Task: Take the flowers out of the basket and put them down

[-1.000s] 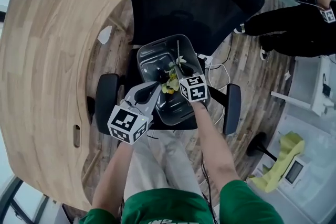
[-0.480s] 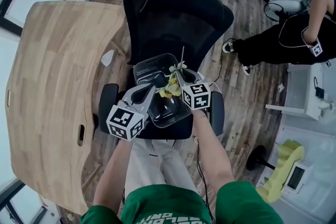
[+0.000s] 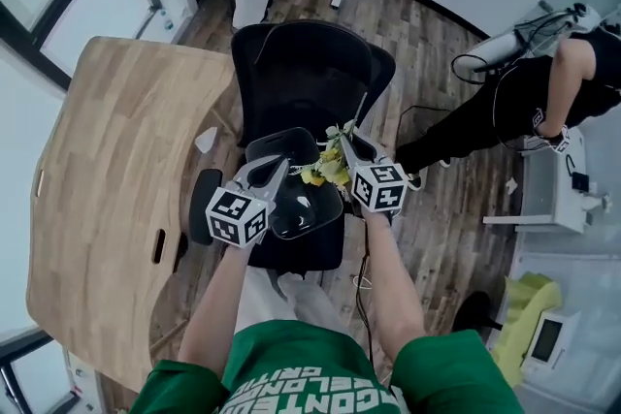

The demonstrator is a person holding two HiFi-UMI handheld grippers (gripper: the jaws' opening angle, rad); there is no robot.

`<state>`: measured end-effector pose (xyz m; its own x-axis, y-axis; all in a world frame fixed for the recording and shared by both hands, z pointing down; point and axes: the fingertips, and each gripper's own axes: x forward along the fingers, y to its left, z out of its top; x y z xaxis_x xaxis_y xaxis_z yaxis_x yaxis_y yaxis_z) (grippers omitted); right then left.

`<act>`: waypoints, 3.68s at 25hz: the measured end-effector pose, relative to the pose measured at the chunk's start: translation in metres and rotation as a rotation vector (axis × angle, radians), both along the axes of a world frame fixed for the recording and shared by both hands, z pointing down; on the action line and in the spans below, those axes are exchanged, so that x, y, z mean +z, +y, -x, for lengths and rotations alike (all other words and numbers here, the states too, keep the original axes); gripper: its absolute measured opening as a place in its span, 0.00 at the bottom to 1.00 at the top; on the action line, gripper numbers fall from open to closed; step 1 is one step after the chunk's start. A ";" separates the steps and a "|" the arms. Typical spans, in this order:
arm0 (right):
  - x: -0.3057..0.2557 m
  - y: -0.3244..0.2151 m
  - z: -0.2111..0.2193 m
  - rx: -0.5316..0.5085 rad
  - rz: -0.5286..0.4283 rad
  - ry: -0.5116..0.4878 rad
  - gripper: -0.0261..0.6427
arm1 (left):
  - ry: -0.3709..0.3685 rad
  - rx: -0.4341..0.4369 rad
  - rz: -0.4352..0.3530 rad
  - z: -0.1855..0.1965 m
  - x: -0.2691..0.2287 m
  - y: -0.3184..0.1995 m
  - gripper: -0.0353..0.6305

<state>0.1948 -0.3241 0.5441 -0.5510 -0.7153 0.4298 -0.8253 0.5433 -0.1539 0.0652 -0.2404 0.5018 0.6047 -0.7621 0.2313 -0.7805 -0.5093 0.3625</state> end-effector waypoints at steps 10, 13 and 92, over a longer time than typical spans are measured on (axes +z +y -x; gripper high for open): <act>-0.079 0.026 -0.053 0.004 -0.078 -0.057 0.12 | 0.028 -0.066 -0.040 -0.024 -0.058 0.017 0.08; -0.094 0.032 -0.063 0.004 -0.104 -0.063 0.12 | 0.036 -0.096 -0.055 -0.025 -0.072 0.019 0.08; -0.114 0.199 0.476 -0.539 -0.089 -0.088 0.12 | 0.016 -0.648 -0.161 0.474 -0.097 0.240 0.08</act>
